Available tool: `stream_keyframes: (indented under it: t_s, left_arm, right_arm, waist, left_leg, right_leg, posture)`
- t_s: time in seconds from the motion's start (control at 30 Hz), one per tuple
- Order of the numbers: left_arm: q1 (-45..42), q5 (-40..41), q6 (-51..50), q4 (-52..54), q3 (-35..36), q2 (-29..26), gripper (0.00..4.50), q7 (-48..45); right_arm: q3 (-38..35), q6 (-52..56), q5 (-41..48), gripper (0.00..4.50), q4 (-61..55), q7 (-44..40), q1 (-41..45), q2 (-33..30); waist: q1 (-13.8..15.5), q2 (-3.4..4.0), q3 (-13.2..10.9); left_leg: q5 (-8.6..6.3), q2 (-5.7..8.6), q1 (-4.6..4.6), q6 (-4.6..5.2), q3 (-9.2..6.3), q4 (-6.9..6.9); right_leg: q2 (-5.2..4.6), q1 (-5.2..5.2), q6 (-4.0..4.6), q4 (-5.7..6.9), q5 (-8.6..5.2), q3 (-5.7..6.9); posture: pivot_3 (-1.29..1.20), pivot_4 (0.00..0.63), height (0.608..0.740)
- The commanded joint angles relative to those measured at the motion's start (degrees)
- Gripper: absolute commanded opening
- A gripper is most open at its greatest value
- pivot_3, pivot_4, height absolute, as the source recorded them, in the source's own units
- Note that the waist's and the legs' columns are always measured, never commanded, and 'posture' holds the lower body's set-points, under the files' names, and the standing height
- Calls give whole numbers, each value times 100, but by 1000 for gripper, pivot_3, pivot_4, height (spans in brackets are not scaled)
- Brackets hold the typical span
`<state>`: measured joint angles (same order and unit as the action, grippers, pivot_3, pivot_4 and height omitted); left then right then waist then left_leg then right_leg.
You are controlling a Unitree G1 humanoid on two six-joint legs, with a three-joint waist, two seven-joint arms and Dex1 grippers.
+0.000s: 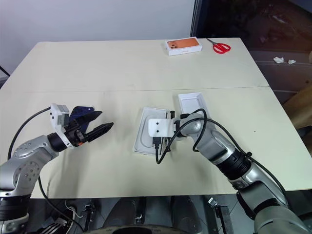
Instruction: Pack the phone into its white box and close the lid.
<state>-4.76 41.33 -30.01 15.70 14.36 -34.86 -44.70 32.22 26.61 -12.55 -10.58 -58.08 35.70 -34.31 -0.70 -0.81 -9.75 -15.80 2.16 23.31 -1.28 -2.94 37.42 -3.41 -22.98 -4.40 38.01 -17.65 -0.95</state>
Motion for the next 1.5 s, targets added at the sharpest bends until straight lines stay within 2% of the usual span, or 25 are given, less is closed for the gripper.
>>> stream_keyframes:
  t_s: [0.03,0.33,0.8,1.03,1.23,1.43,1.5]
  left_arm:
    - [-1,38,-5,175,85,-4,4446,37]
    - [22,-5,19,221,19,55,4446,86]
    - [-55,-86,28,185,23,92,4446,134]
    - [-4,-97,13,238,-6,124,4446,169]
    - [79,-196,45,284,-114,127,4446,127]
    - [159,-1018,477,69,-899,158,4446,-35]
    - [24,-898,301,36,-957,266,3902,9]
  right_arm:
    - [53,-75,-76,40,-24,-184,-113,-130]
    - [-35,-228,-127,40,30,-316,-34,-226]
    - [-82,-532,-206,40,589,124,370,529]
    - [66,-762,-466,40,675,69,147,350]
    - [-707,-364,235,40,649,281,317,810]
    - [-1333,-327,734,40,930,-1,176,393]
    - [-1448,-596,771,0,1117,-136,101,55]
  waist:
    - [3,0,0]
    - [8,0,0]
    - [-11,1,0]
    - [-7,1,0]
    - [-18,1,-1]
    - [14,2,-1]
    - [21,2,-2]
  left_leg:
    - [0,0,-1,0,-1,0]
    - [0,2,-1,0,-10,7]
    - [2,2,-2,-3,-16,26]
    - [1,2,-2,-2,-16,33]
    - [2,1,-7,-3,-20,42]
    - [0,7,-6,0,-21,42]
    - [-2,9,-4,4,-21,44]
  right_leg:
    - [0,1,0,0,0,1]
    - [0,10,0,0,0,8]
    - [3,12,1,14,1,13]
    - [3,17,1,15,1,13]
    - [6,22,2,26,3,15]
    - [1,29,3,17,3,16]
    - [-1,29,4,14,3,16]
  posture:
    - [0,150,740]
    - [0,150,740]
    - [0,150,740]
    - [0,150,740]
    - [0,150,740]
    - [0,150,740]
    - [0,150,740]
